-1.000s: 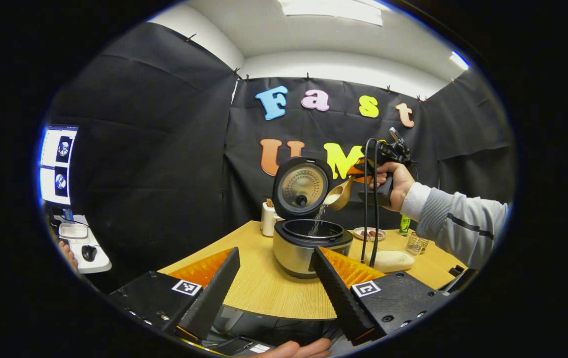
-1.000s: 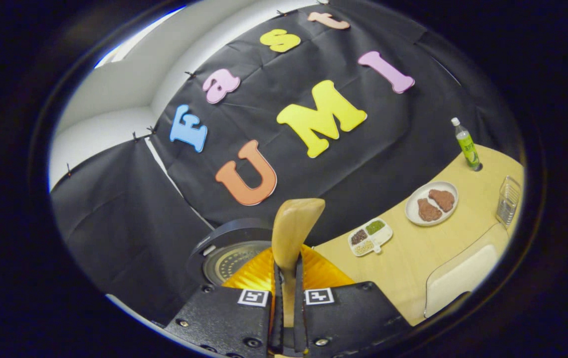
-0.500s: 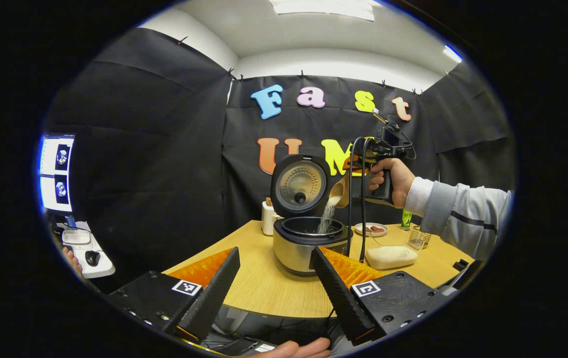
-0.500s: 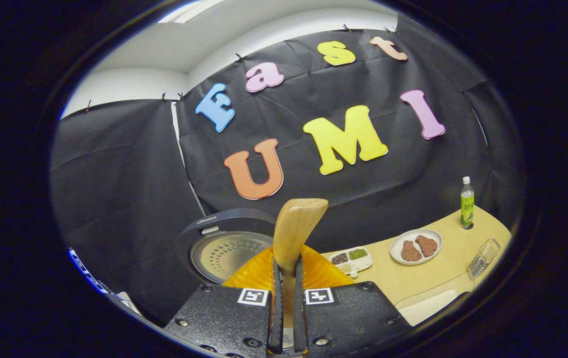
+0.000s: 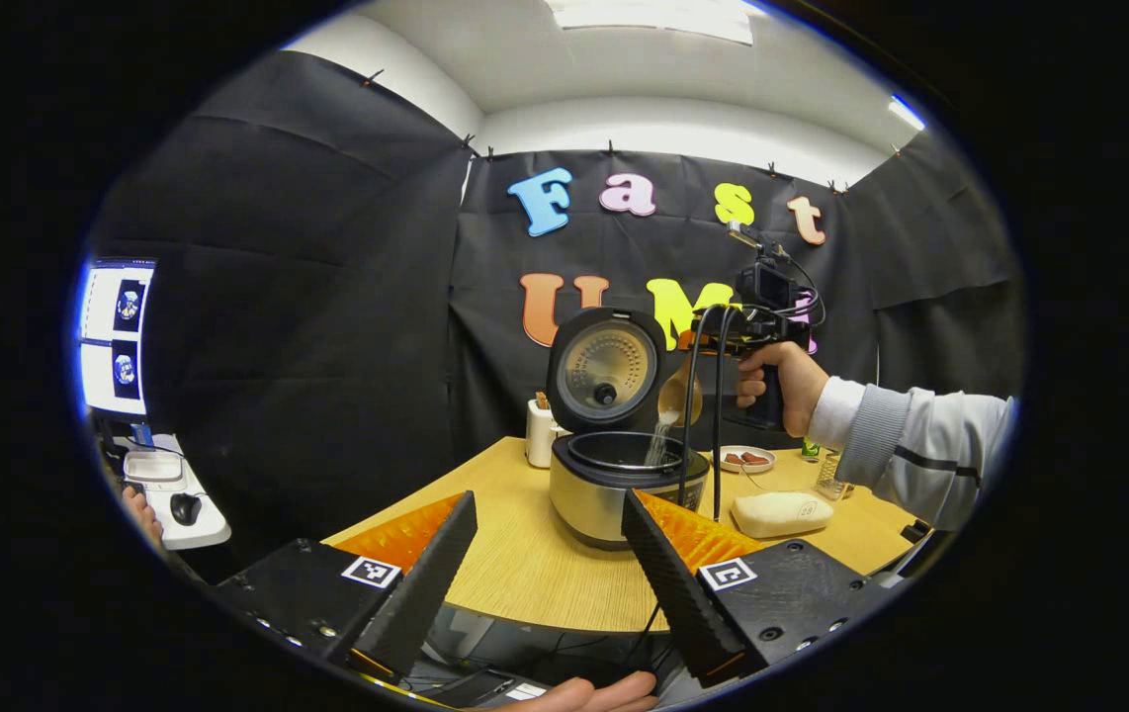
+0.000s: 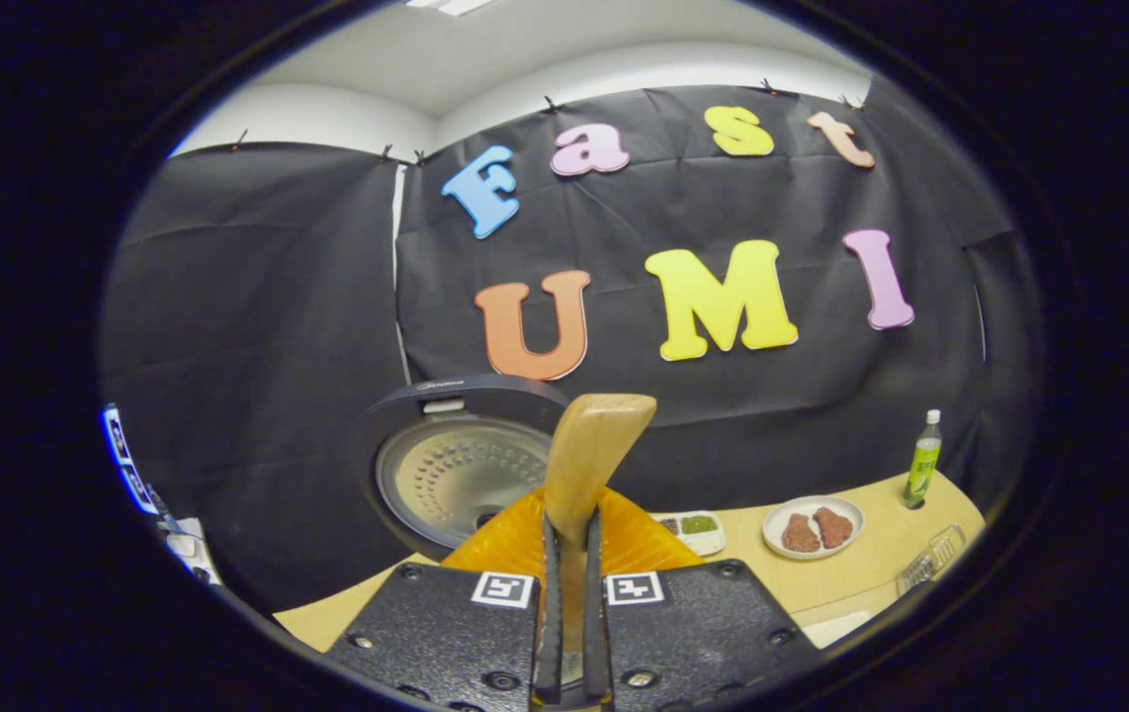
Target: Close the left gripper, press the button to open the rice cooker; take a wooden spoon from the chopstick holder with the right hand, scoop a spoonful of rice and pour it into the rice cooker, then put the wooden spoon back into the chopstick holder.
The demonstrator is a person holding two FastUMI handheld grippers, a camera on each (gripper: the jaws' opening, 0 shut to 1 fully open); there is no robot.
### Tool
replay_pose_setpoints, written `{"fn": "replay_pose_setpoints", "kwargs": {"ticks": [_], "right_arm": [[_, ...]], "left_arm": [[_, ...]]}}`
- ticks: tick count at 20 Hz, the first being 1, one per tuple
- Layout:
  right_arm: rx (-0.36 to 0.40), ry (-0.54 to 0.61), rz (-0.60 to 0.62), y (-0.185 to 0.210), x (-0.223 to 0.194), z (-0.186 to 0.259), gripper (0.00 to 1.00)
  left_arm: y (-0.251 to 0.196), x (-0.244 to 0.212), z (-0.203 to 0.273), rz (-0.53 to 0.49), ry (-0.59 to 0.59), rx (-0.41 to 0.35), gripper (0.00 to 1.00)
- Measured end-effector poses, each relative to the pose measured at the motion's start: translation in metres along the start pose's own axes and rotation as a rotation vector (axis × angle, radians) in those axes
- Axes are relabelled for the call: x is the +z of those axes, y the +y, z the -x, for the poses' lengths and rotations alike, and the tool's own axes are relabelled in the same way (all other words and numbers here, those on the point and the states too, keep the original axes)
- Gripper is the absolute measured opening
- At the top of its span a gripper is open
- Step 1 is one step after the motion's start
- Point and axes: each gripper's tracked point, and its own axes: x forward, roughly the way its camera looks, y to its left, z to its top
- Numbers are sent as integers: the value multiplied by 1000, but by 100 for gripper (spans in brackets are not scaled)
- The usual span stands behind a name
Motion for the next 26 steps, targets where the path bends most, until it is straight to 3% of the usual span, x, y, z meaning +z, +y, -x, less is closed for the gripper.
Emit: {"fn": "replay_pose_setpoints", "kwargs": {"ticks": [7, 14, 19, 26], "right_arm": [[19, -90, 313, 14, 1, 9, 13], [53, -76, 356, 3, -13, 18, 13], [-2, -85, 283, -49, 3, 30, 12], [-165, -110, 185, -181, 32, 61, 14]], "left_arm": [[-1, -13, -9, 8, 41, 9, 94], [-16, -16, -14, 1, 65, 0, 95], [-29, -20, -20, -33, 78, -18, 94], [-53, -20, -23, -33, 87, -34, 95]]}}
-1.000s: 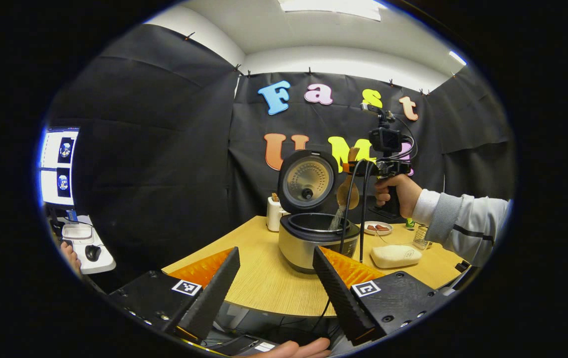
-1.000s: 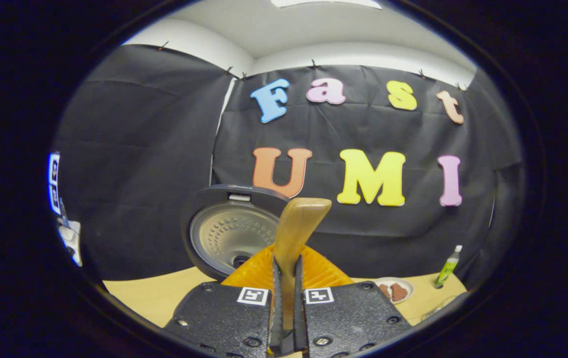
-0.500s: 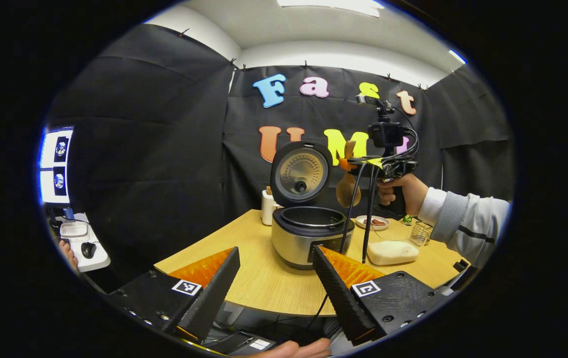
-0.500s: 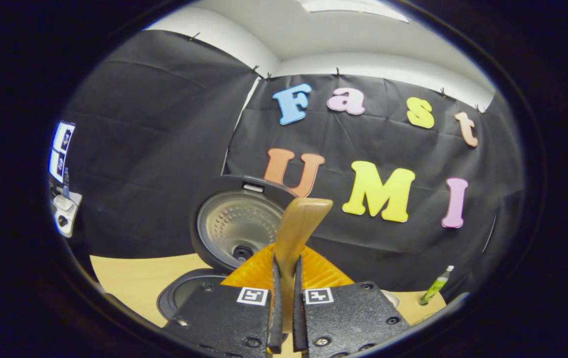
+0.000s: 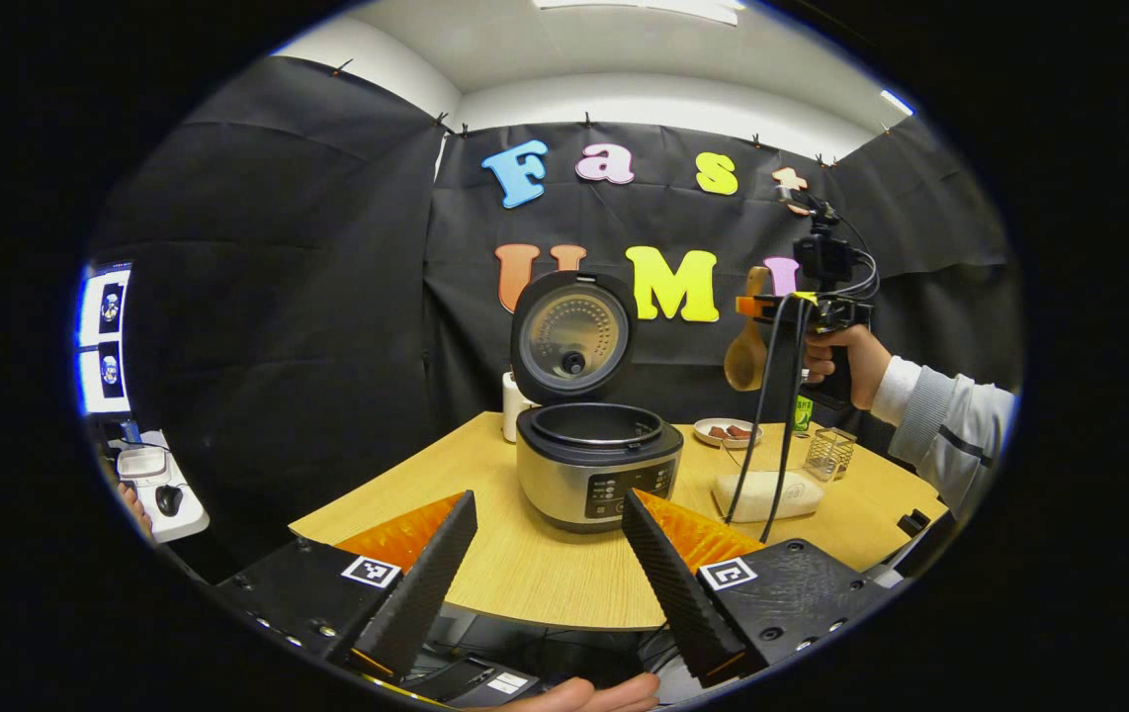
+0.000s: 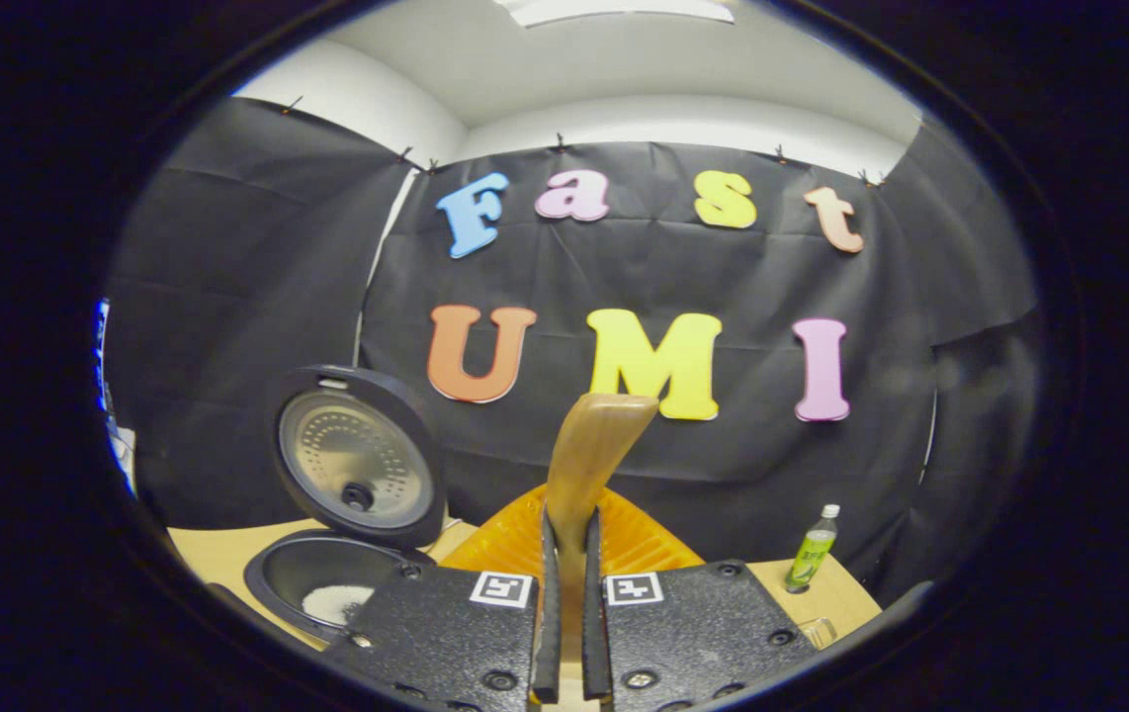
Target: Close the left gripper, press the button to open the rice cooker; take a wooden spoon from the chopstick holder with the right hand, scoop a spoonful of rice and pour it into the rice cooker, then put the wooden spoon back into the chopstick holder.
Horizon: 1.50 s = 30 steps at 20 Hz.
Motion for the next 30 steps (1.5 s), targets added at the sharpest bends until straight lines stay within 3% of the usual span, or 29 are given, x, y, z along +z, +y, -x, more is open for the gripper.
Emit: {"fn": "replay_pose_setpoints", "kwargs": {"ticks": [5, 11, 23, 25, 30], "right_arm": [[-151, 9, -53, -113, -2, 10, 14], [-245, 56, 13, -190, -26, 27, 15], [-287, 172, -44, -239, -98, 24, 17], [-324, 175, -54, -251, -105, 25, 17], [-312, 200, -104, -254, -123, 24, 20]], "left_arm": [[-11, 11, 1, -50, -35, 29, 94], [-30, 22, 1, -22, -51, 2, 94], [-40, 14, -7, -54, -32, -2, 94], [-43, 11, -9, -60, -27, -5, 94], [-45, 5, -11, -47, -3, 2, 94]]}}
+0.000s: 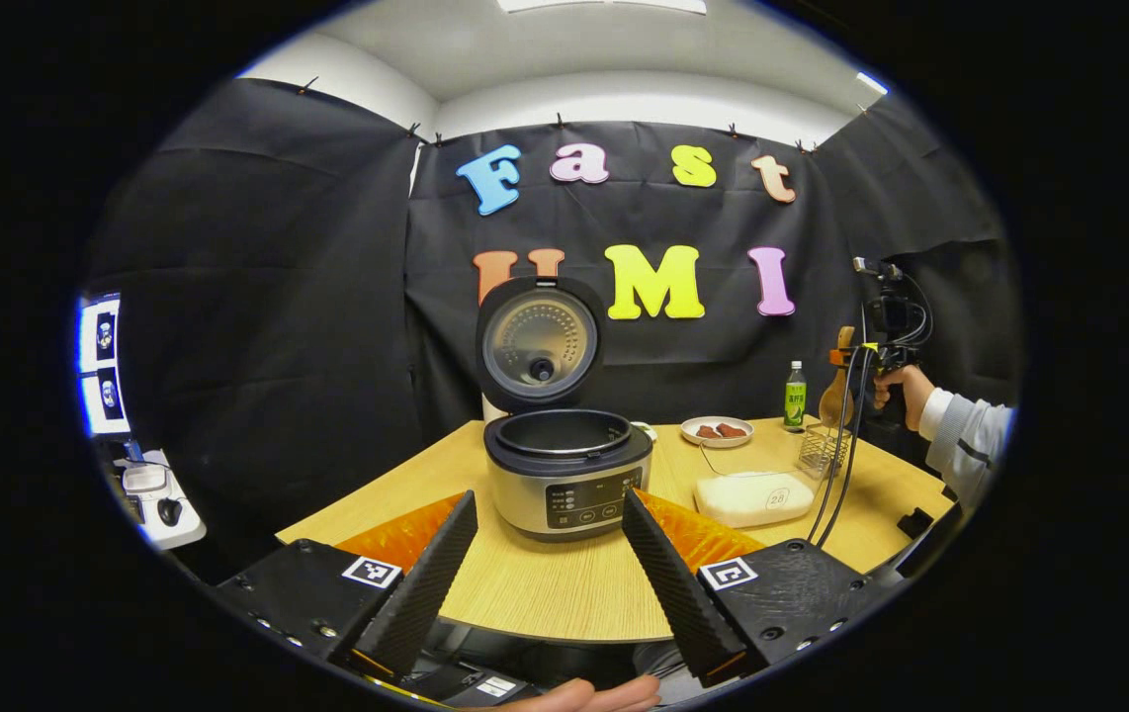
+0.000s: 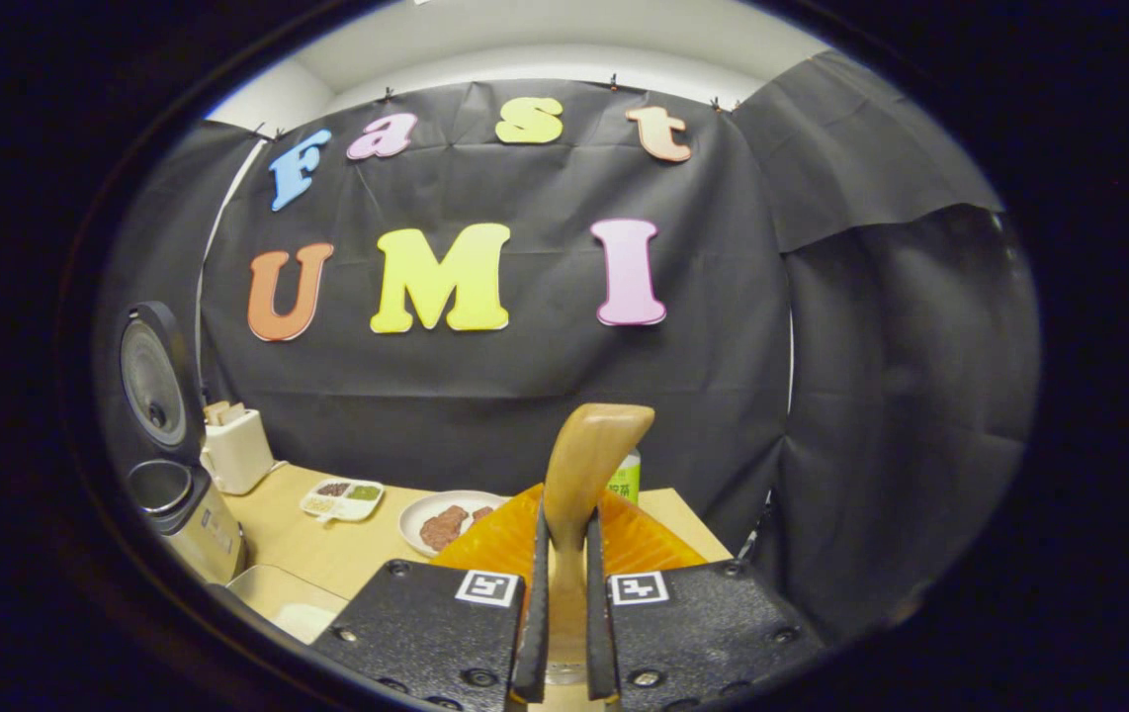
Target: Close the left gripper, press the button to open the rice cooker; take a wooden spoon from the chopstick holder with the right hand, scoop a spoonful of rice and pour it into the rice cooker, then put the wooden spoon back into the chopstick holder.
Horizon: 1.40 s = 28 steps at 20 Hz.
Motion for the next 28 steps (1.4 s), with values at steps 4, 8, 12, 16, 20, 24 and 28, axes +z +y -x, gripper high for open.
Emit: {"fn": "replay_pose_setpoints", "kwargs": {"ticks": [4, 8, 12, 16, 20, 24, 28], "right_arm": [[37, 31, -60, 1, -10, -2, 22], [14, 22, -66, -7, -2, -1, 57], [-1, 20, -74, -11, 3, 7, 100], [-35, -25, -40, -12, 21, 32, 100], [-20, -74, -54, 1, 32, 73, 100], [46, -107, -67, 31, 44, 128, 100], [20, -129, -72, 42, 47, 188, 100]], "left_arm": [[-2, 3, 0, 8, 2, -13, 94], [-3, 1, -1, -14, 7, -12, 94], [-2, 2, -2, -5, 11, -16, 94], [-2, 11, -1, -9, 16, 16, 94], [0, 45, -4, 50, -15, 40, 94], [4, 97, -41, 185, -105, 34, 95], [30, 123, -60, 75, -138, 125, 93]]}}
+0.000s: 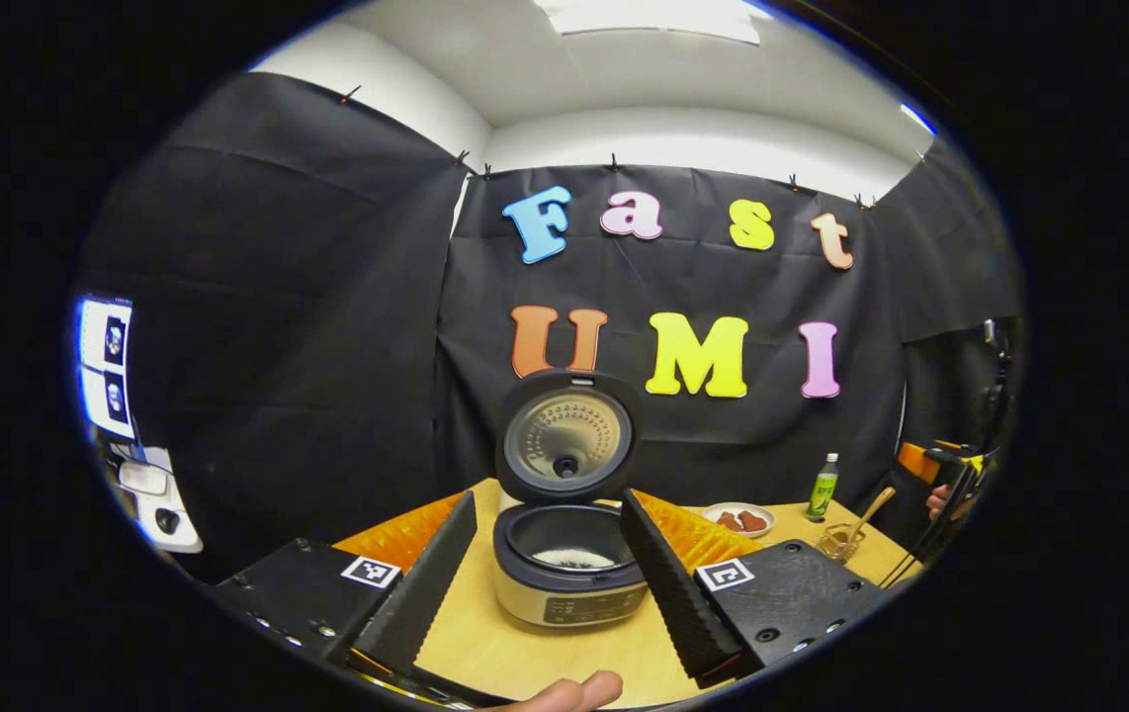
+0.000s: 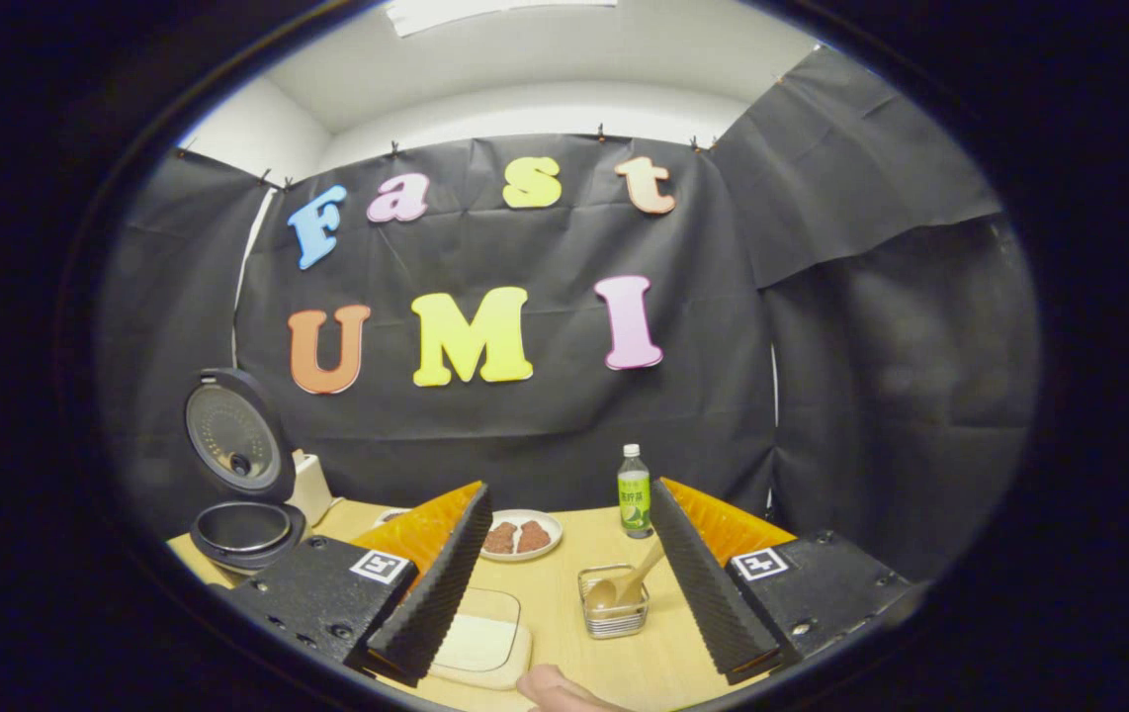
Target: Close the left gripper, press the button to open the rice cooker; take a wooden spoon from the chopstick holder with the right hand, scoop a spoonful of rice and pour it into the rice cooker, then put the wooden spoon back into the chopstick holder.
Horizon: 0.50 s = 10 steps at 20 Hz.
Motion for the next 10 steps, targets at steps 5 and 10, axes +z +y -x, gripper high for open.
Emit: {"fn": "replay_pose_setpoints", "kwargs": {"ticks": [5, 10], "right_arm": [[24, -41, 19, 21, 7, 61, 100], [33, -21, 0, 23, -11, 97, 100]], "left_arm": [[6, 46, -36, -5, -11, 25, 95], [1, 95, -87, 18, -56, 17, 94]]}}
